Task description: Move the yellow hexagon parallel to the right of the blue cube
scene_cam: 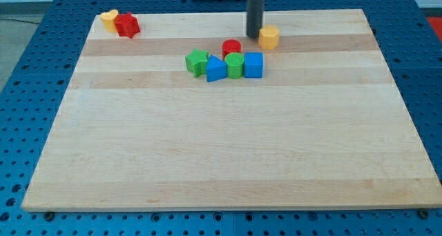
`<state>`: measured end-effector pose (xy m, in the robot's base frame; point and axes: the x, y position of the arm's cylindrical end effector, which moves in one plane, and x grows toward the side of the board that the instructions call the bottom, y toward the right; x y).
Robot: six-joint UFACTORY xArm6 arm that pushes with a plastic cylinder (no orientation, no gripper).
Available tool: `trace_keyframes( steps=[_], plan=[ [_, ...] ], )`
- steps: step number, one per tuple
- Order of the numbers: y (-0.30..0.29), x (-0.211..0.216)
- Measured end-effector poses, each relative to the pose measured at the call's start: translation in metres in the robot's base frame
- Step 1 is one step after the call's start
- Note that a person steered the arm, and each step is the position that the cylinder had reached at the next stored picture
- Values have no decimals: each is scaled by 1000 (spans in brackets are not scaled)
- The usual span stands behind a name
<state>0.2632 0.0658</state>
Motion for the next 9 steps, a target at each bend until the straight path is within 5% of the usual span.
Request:
trace_keyframes(
  steps=[5, 7, 9],
  plan=[
    [67, 63],
    [46, 109],
    [41, 106]
  ],
)
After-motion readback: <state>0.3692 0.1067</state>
